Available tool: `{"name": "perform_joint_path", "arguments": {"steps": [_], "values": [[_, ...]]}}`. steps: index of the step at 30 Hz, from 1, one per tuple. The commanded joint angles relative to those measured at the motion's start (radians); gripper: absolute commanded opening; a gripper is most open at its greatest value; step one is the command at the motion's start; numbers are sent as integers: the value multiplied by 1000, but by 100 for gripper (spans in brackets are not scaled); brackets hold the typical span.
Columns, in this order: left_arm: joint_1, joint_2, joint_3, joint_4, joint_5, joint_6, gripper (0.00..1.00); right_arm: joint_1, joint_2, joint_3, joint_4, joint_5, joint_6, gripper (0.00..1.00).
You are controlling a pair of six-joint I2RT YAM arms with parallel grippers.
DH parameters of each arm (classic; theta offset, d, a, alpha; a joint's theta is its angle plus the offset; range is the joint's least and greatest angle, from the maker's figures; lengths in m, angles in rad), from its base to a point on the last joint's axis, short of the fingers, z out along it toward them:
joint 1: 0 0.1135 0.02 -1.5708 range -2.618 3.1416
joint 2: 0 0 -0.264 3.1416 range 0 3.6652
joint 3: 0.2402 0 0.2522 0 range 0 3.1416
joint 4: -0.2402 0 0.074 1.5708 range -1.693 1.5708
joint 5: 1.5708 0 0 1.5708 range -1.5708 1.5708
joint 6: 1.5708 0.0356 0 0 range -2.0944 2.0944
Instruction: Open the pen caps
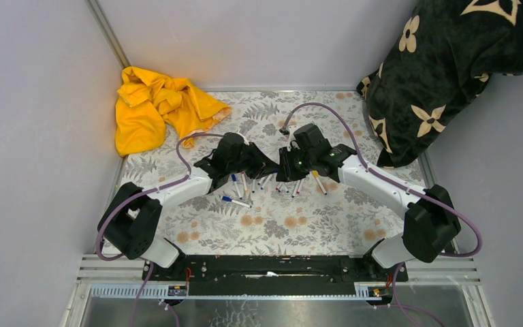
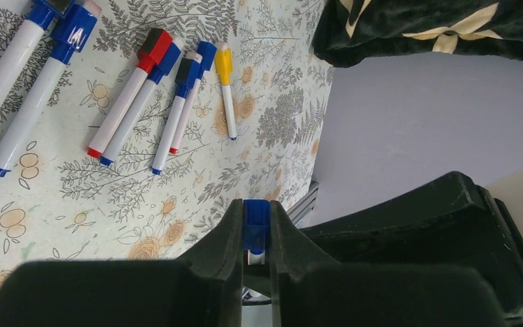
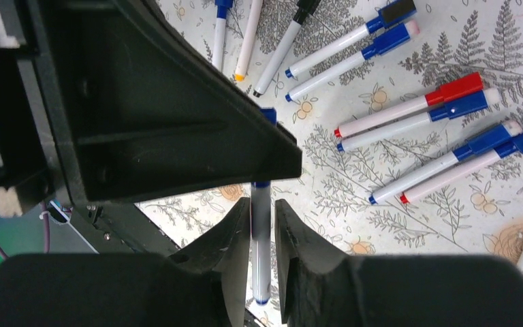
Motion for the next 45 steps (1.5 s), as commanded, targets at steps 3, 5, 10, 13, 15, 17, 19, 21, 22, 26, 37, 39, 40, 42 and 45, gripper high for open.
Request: {"name": "perform_joint_path", "arguments": {"steps": [3, 5, 10, 13, 15, 17, 19, 21, 22, 26, 37, 39, 40, 42, 45], "values": [[-6, -17, 18, 29, 31, -23, 0, 1, 42, 61, 49, 15, 9, 25], [-5, -17, 22, 27, 31, -25, 0, 0, 46, 55, 50, 23, 7, 21], [-3, -23, 43, -47, -49, -15, 0, 0, 32, 38, 18, 58, -2, 0], [13, -22, 39, -74, -127, -32, 0, 0, 24, 25, -17, 79, -15, 0], [39, -5, 47, -88, -149, -57, 0, 0, 14, 4, -31, 84, -17, 0], [74, 14, 51, -80, -153, -80, 0, 0, 0, -24, -39, 85, -18, 0], [116, 32, 71, -91, -162, -94, 0, 0, -21, -61, -36, 82, -13, 0], [161, 46, 101, -117, -174, -95, 0, 1, -45, -98, -32, 83, -6, 0], [183, 53, 113, -123, -177, -95, 0, 0, -58, -118, -26, 82, -1, 0], [246, 87, 155, -152, -193, -100, 0, 0, -96, -180, -9, 81, 15, 0], [293, 144, 236, -252, -266, 19, 0, 0, -125, -216, -37, 51, 14, 0], [298, 150, 241, -260, -283, 34, 0, 0, -129, -225, -42, 42, 15, 0], [298, 156, 248, -268, -287, 46, 0, 1, -132, -230, -45, 37, 14, 0], [297, 171, 272, -284, -296, 77, 0, 1, -135, -234, -55, 26, 13, 0], [294, 189, 301, -293, -316, 122, 0, 0, -131, -230, -82, 10, -1, 0]]}}
